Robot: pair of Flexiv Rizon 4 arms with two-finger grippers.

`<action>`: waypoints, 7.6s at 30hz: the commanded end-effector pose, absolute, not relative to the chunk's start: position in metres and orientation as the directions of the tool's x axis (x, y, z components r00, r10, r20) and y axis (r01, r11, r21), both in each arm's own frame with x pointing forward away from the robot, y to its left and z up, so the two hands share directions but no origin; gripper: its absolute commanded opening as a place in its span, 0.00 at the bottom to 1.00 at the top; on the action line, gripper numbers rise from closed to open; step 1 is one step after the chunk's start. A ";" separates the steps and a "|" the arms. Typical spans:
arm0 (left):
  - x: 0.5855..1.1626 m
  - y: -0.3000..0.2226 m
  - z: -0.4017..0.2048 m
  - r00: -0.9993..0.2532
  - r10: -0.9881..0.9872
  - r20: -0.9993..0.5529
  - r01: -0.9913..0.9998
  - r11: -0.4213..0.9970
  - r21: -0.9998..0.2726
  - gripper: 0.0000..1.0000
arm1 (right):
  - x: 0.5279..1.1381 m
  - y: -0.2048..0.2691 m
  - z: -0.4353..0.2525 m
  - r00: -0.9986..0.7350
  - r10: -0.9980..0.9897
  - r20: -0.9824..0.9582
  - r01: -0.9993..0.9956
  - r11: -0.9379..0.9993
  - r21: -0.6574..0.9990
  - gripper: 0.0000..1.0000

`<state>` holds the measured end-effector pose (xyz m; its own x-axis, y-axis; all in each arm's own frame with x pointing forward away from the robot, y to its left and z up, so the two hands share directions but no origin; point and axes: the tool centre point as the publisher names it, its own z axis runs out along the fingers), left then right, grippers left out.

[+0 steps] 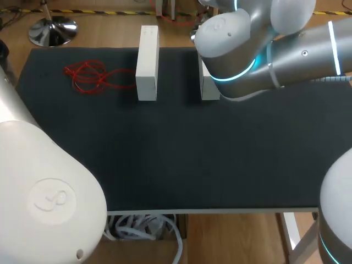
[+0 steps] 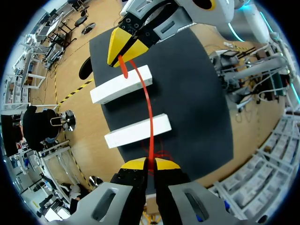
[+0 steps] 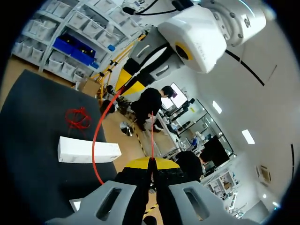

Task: Grab the tape and strap the tape.

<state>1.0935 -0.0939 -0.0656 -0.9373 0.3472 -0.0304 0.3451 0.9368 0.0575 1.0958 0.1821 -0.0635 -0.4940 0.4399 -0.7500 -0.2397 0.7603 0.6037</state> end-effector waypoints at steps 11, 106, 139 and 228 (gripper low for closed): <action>1.094 -0.095 -0.064 -0.938 0.346 -0.027 0.344 0.937 0.061 0.00 | 1.097 0.215 -0.067 -0.506 0.344 -0.790 -0.161 0.863 0.479 0.00; 1.094 -0.095 -0.064 -0.938 0.346 -0.027 0.344 0.937 0.061 0.00 | 1.110 0.258 -0.071 -0.352 0.266 -0.897 -0.170 0.925 0.341 0.00; 1.094 -0.095 -0.064 -0.938 0.346 -0.027 0.344 0.937 0.061 0.00 | 1.099 0.248 -0.062 -0.286 0.234 -0.929 -0.149 0.947 0.284 0.00; 1.094 -0.095 -0.064 -0.938 0.346 -0.027 0.344 0.937 0.061 0.00 | 1.102 0.259 -0.054 -0.170 0.121 -0.978 -0.048 0.990 0.131 0.00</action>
<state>1.0936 -0.0938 -0.0652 -0.9375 0.3467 -0.0300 0.3447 0.9369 0.0584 1.1035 0.2575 -0.0571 -0.1634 0.1239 -0.9787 -0.0500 0.9898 0.1337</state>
